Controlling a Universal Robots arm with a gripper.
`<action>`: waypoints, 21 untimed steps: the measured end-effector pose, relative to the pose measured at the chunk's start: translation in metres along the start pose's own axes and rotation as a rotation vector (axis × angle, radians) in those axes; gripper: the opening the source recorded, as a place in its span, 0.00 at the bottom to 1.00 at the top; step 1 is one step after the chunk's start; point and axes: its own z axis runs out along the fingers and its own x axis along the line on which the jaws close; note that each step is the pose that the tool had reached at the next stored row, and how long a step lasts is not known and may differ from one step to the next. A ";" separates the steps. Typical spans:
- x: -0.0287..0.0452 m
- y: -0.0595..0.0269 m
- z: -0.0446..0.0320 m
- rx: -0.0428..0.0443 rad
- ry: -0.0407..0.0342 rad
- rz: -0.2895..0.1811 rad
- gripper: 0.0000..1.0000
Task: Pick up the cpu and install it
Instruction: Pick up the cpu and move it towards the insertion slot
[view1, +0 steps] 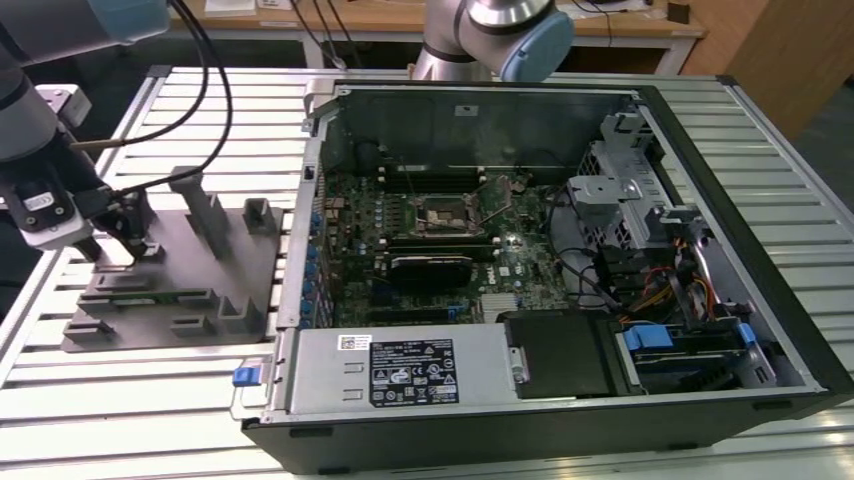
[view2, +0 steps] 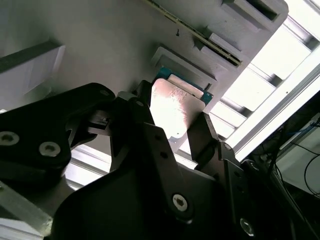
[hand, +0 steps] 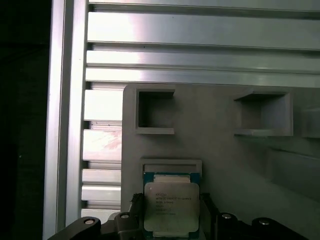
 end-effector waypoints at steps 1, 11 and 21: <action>0.0000 0.0001 -0.0016 0.0000 0.0000 0.000 0.53; -0.0002 0.0005 -0.0185 0.0000 0.0000 0.000 0.53; -0.0004 0.0010 -0.0346 -0.0001 -0.0002 0.000 0.53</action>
